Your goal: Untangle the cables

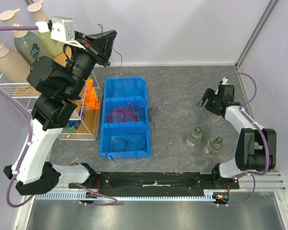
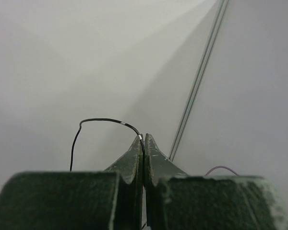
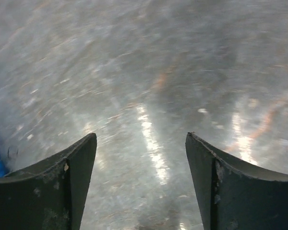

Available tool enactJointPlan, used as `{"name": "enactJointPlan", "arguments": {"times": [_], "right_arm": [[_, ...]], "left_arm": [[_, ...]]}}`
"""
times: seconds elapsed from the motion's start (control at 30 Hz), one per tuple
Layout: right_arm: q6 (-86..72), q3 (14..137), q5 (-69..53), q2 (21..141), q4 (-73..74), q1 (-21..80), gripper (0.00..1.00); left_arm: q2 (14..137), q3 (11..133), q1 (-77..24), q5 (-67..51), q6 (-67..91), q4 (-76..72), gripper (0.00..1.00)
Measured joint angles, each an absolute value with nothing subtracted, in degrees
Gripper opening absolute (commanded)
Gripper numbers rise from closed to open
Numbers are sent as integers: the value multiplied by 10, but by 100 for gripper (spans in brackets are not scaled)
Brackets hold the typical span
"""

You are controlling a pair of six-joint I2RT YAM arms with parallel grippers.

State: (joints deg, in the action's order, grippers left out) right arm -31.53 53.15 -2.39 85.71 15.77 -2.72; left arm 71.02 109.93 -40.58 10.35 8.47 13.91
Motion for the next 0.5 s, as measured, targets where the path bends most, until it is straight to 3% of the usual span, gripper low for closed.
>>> {"name": "enactJointPlan", "arguments": {"times": [0.13, 0.33, 0.5], "right_arm": [[-298, 508, -102, 835, 110, 19, 85], [-217, 524, -124, 783, 83, 227, 85], [-170, 512, -146, 724, 29, 277, 86]], "left_arm": [[714, 1100, -406, 86, 87, 146, 2], [724, 1100, -406, 72, 91, 149, 2], [731, 1117, -406, 58, 92, 149, 2]]}}
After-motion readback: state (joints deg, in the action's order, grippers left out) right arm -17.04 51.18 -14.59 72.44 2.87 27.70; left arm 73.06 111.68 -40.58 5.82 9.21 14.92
